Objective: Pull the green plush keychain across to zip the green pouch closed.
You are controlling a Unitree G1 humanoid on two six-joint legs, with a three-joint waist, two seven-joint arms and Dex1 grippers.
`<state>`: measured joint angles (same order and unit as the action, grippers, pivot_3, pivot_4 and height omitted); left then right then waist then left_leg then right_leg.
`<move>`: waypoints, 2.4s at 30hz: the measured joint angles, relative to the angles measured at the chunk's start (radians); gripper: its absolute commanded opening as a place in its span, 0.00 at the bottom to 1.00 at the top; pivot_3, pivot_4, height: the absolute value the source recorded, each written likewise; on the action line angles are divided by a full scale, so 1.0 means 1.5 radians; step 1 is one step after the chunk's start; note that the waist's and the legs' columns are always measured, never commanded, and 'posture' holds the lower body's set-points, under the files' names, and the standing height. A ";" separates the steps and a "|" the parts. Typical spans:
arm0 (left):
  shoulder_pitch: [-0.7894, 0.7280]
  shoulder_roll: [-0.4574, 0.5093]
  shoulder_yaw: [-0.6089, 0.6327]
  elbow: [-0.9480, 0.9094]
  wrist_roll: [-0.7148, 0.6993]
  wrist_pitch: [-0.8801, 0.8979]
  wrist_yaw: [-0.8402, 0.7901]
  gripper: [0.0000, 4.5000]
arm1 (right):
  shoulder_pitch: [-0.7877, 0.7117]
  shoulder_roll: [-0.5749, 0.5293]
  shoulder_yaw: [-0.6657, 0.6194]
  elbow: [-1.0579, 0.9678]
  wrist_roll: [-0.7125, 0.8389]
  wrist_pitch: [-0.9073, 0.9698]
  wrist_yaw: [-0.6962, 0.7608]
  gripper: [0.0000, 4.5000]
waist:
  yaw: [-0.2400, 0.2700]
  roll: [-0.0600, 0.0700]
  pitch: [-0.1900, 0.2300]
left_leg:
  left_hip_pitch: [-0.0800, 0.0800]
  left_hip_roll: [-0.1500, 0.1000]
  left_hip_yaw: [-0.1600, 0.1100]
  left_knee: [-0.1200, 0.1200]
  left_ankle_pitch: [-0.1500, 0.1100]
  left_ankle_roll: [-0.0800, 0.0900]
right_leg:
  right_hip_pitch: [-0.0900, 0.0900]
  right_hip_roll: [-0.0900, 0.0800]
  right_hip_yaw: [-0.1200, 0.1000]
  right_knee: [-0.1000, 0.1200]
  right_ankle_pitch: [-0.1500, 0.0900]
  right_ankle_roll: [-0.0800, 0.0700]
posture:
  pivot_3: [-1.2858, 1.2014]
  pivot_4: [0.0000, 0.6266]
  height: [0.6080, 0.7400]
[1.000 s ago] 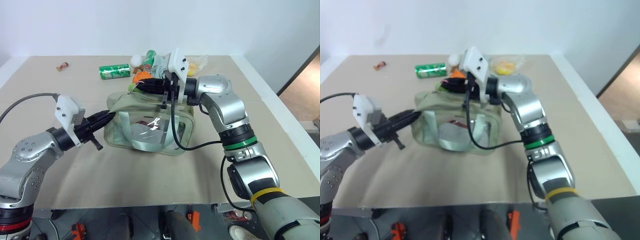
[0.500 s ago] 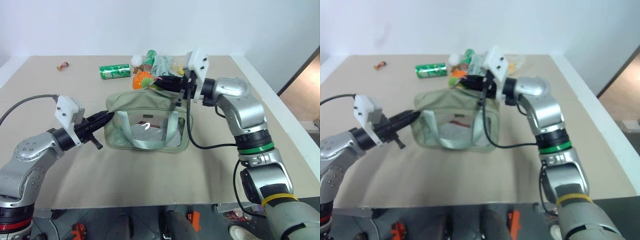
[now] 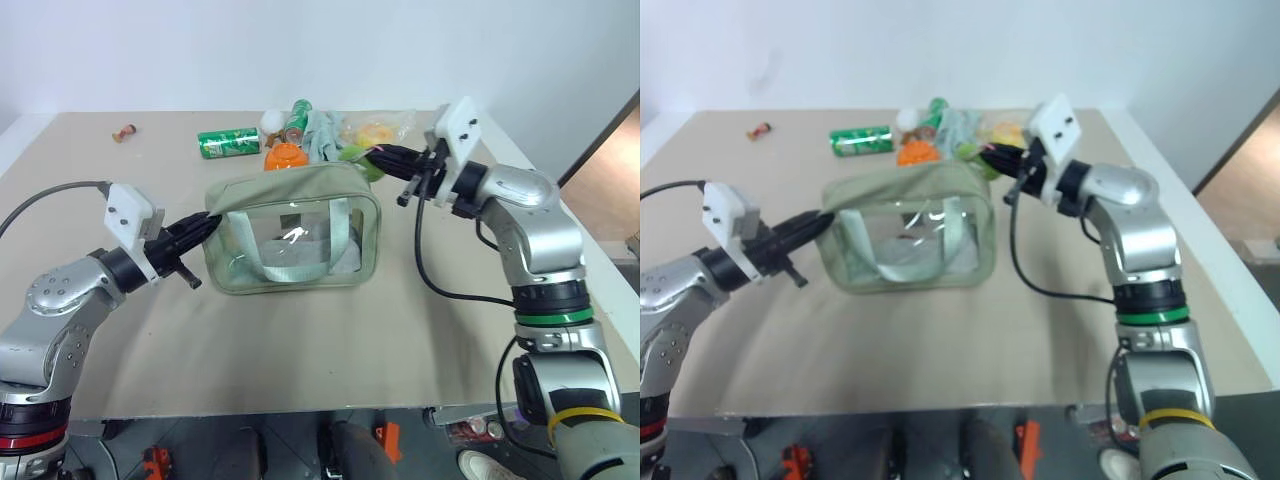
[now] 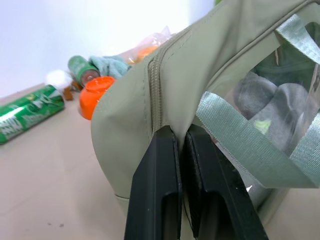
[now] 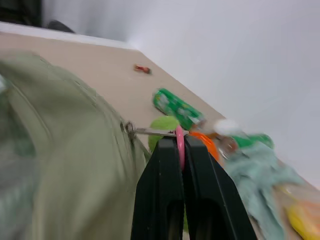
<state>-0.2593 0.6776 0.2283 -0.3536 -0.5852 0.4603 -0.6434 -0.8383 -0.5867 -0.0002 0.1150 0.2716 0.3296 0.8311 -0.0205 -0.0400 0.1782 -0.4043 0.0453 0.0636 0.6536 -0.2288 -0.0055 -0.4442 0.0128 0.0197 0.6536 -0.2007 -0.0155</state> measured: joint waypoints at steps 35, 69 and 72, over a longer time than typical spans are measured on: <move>-0.021 -0.021 -0.024 -0.001 0.027 -0.003 0.006 0.00 | 0.249 -0.075 -0.035 -0.089 -0.008 -0.005 -0.059 0.01 | 0.000 0.000 0.000 | 0.001 0.000 0.000 0.001 0.000 0.000 | 0.001 0.001 0.001 0.000 0.001 0.002 | 0.52 0.24 1.00; -0.033 -0.021 0.095 -0.016 -0.098 0.079 0.039 0.99 | 0.292 -0.069 -0.111 -0.154 0.134 0.123 0.013 1.00 | 0.000 0.000 0.000 | 0.002 0.000 0.000 0.001 0.000 0.000 | 0.001 0.002 0.002 0.000 0.001 0.002 | 0.52 0.24 1.00; -0.007 -0.012 0.133 -0.030 -0.112 0.092 0.060 0.99 | 0.330 -0.094 -0.135 -0.155 0.148 0.132 0.030 1.00 | 0.000 0.000 0.000 | 0.002 0.000 0.000 0.001 0.000 0.000 | 0.001 0.002 0.002 0.000 0.001 0.002 | 0.52 0.24 1.00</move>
<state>-0.2701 0.6593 0.4271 -0.3981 -0.7538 0.5988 -0.5530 -0.3429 -0.7274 -0.2024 -0.1177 0.4931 0.5270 0.8756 -0.0207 -0.0403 0.1780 -0.4013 0.0454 0.0633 0.6550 -0.2287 -0.0053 -0.4421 0.0163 0.0223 0.6533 -0.1988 -0.0128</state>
